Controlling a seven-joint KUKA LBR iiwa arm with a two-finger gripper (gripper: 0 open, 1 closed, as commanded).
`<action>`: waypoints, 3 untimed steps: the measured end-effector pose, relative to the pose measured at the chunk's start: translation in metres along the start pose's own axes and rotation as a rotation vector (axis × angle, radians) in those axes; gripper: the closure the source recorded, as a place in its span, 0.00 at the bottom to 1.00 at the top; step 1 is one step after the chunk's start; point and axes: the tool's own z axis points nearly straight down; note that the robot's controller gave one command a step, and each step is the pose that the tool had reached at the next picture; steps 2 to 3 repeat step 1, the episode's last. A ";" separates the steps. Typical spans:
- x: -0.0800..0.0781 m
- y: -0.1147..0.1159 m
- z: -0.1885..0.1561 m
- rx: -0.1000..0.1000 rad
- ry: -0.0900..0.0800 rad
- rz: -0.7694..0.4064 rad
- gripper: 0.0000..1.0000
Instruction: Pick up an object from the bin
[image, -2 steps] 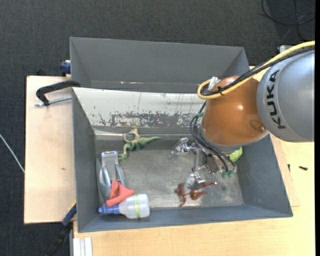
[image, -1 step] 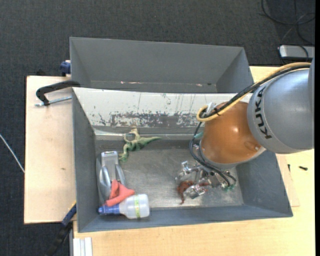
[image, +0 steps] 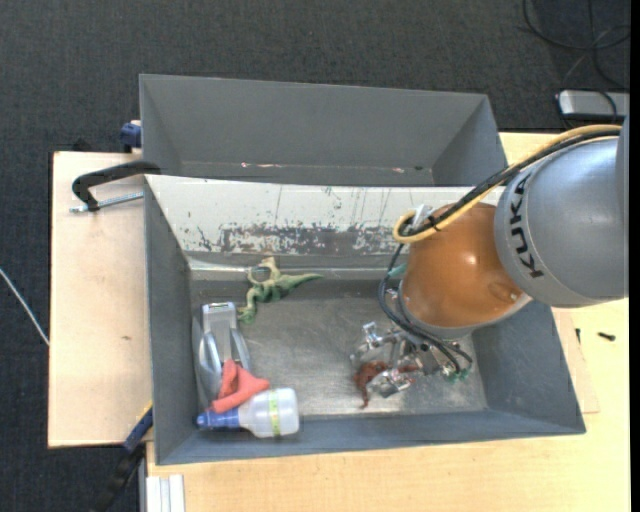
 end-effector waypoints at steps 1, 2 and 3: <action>-0.007 0.003 -0.148 0.003 -0.022 -0.044 1.00; -0.007 0.003 -0.148 0.003 -0.022 -0.044 1.00; -0.007 0.003 -0.148 0.003 -0.022 -0.044 1.00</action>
Offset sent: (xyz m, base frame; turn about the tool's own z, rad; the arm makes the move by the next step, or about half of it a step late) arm 0.0000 0.0000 0.0000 0.0000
